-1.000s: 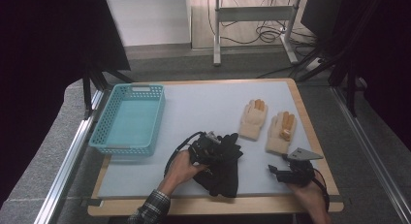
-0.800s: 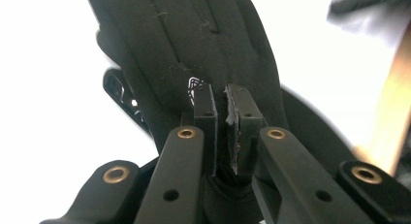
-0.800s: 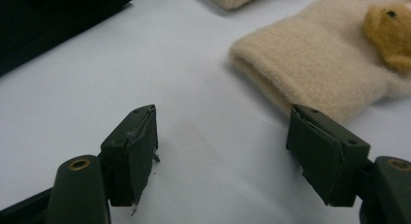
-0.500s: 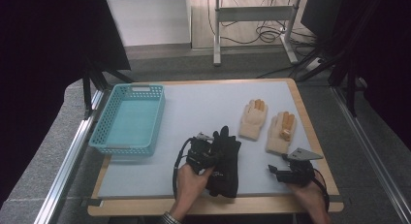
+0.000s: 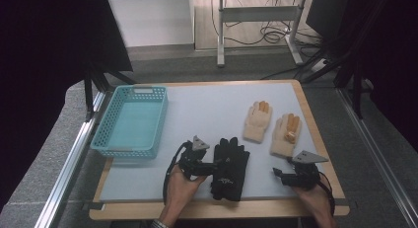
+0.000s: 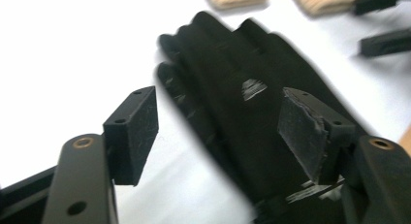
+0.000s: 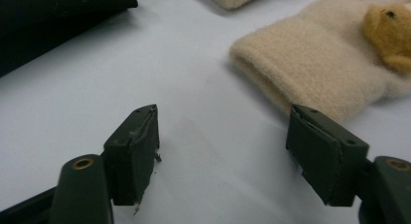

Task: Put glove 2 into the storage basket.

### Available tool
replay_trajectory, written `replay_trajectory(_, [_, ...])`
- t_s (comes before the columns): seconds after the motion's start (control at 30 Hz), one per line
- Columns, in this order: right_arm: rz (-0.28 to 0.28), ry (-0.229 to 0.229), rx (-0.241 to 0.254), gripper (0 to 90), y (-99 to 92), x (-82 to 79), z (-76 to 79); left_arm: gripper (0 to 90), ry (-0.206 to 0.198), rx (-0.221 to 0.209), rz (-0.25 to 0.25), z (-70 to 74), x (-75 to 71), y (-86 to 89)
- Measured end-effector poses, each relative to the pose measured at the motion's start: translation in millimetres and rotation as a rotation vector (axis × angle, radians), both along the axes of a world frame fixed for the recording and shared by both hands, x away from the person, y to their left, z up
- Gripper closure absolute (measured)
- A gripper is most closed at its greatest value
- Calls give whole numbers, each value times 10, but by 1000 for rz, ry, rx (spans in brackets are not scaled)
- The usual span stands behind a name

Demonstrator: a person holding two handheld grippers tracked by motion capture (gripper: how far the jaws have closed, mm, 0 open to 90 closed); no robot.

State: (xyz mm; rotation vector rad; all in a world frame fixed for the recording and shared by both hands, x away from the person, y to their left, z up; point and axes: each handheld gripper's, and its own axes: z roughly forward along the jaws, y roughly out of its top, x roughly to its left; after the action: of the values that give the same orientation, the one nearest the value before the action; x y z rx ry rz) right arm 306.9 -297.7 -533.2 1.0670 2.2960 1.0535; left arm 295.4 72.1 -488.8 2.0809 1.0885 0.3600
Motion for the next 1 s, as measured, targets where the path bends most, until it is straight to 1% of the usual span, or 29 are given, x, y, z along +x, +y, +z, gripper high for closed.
replay_trajectory(0.03, [-3, -1, -1, 329, 0, -7, 5, 285, -14, 23, 10, -34, -1, 44])
replay_trajectory(0.1, [0, 3, 10, 405, -1, -22, 19, 270, -31, 46, 26, -110, -4, 148])
replay_trajectory(0.17, [15, 25, 39, 484, 12, -31, 43, 243, -34, 62, 50, -195, -5, 250])
replay_trajectory(0.23, [32, 30, 69, 551, 48, -43, 85, 207, -38, 83, 73, -283, -6, 356])
replay_trajectory(0.27, [44, 32, 86, 574, 75, -45, 111, 203, -36, 94, 85, -325, -9, 412])
replay_trajectory(0.37, [90, 45, 132, 624, 200, -21, 191, 177, -29, 94, 130, -438, -23, 572])
replay_trajectory(0.4, [102, 52, 139, 627, 259, 3, 212, 175, -34, 104, 151, -501, -35, 667])
replay_trajectory(0.43, [102, 52, 139, 627, 259, 3, 212, 167, -34, 104, 151, -501, -35, 667])
replay_trajectory(0.47, [126, 67, 154, 626, 393, 72, 263, 167, -36, 104, 161, -532, -41, 706])
replay_trajectory(0.5, [140, 67, 161, 620, 474, 112, 291, 163, -38, 102, 167, -567, -45, 736])
replay_trajectory(0.53, [154, 64, 162, 599, 564, 160, 316, 150, -43, 82, 164, -595, -48, 771])
replay_trajectory(0.57, [165, 60, 163, 580, 655, 219, 336, 148, -29, 62, 174, -599, -39, 789])
replay_trajectory(0.6, [170, 60, 160, 556, 744, 286, 357, 147, -24, 61, 180, -599, -34, 791])
replay_trajectory(0.67, [170, 84, 162, 505, 918, 447, 386, 150, -22, 64, 176, -601, -31, 786])
replay_trajectory(0.73, [160, 105, 167, 467, 1075, 620, 395, 149, -7, 49, 176, -605, -18, 803])
replay_trajectory(0.77, [151, 122, 167, 453, 1149, 706, 384, 146, -3, 44, 177, -606, -13, 808])
replay_trajectory(0.8, [143, 143, 157, 444, 1220, 785, 361, 146, -4, 46, 177, -606, -15, 806])
replay_trajectory(0.83, [137, 165, 132, 445, 1286, 859, 325, 146, -5, 47, 177, -607, -16, 805])
replay_trajectory(0.87, [132, 189, 106, 463, 1342, 925, 274, 146, -5, 46, 177, -607, -16, 806])
replay_trajectory(0.93, [119, 249, 73, 599, 1415, 1005, 166, 146, -5, 46, 177, -608, -16, 806])
replay_trajectory(0.97, [116, 264, 70, 692, 1427, 1011, 136, 146, -5, 46, 177, -608, -16, 805])
replay_trajectory(1.0, [121, 264, 96, 789, 1423, 1001, 131, 146, -4, 46, 177, -608, -15, 806])
